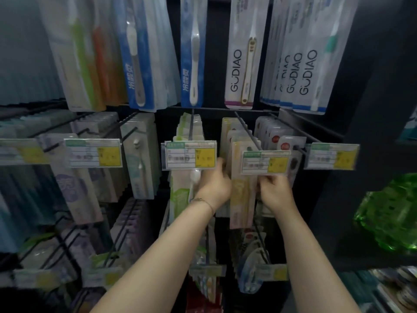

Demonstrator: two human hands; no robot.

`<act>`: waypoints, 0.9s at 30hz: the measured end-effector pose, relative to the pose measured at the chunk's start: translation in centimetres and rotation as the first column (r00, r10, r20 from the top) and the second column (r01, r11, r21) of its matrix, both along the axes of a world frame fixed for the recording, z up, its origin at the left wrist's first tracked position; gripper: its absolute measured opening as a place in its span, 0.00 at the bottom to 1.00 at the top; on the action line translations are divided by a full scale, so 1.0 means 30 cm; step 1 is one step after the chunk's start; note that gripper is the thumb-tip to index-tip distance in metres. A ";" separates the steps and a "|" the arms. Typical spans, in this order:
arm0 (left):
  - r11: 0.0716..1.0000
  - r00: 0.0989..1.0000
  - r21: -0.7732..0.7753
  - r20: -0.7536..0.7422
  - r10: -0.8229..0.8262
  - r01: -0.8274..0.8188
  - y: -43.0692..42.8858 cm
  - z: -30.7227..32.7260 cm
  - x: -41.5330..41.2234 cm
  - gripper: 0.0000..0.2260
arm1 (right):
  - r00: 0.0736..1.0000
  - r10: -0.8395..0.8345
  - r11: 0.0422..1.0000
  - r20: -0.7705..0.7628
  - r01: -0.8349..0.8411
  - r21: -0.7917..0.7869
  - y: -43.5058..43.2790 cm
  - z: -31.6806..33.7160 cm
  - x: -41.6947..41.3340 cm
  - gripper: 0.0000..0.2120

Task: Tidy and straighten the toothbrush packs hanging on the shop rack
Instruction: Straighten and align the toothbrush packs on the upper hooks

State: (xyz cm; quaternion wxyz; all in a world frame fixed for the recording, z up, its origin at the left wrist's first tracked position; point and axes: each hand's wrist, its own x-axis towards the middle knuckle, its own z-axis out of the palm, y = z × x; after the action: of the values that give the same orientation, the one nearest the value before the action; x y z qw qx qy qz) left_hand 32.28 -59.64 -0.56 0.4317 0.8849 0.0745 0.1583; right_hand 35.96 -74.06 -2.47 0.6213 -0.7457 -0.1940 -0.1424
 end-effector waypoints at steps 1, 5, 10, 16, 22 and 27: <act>1.000 1.000 -0.005 0.018 -0.004 0.004 0.000 -0.006 0.003 0.12 | 1.000 0.002 0.999 -0.008 -0.002 0.034 -0.004 0.001 0.003 0.17; 0.999 0.998 -0.032 0.060 -0.012 0.014 -0.006 -0.018 0.008 0.09 | 0.999 0.016 0.994 -0.030 -0.013 0.107 -0.016 0.004 0.005 0.14; 0.998 0.995 -0.038 0.081 0.054 -0.051 -0.017 -0.017 0.015 0.05 | 0.996 0.061 0.982 -0.071 -0.047 0.184 -0.022 0.004 0.011 0.12; 0.991 0.987 -0.069 0.107 0.117 -0.110 -0.038 -0.019 0.022 0.05 | 0.990 0.099 0.965 -0.098 -0.072 0.251 -0.016 -0.006 0.010 0.12; 0.975 0.984 -0.212 0.149 0.094 -0.061 -0.075 -0.020 0.016 0.05 | 0.996 0.076 0.973 0.038 -0.082 0.216 -0.034 -0.008 -0.015 0.10; 0.946 0.980 -0.306 0.127 0.155 -0.110 -0.088 -0.032 0.007 0.05 | 0.996 0.024 0.983 0.087 -0.039 0.179 -0.029 0.003 -0.026 0.11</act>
State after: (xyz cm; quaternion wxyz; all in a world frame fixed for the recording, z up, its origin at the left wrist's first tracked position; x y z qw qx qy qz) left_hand 32.49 -62.28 -1.53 0.5525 0.7885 0.1246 0.2397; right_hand 35.20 -74.93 -2.38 0.6799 -0.6763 -0.2182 -0.1809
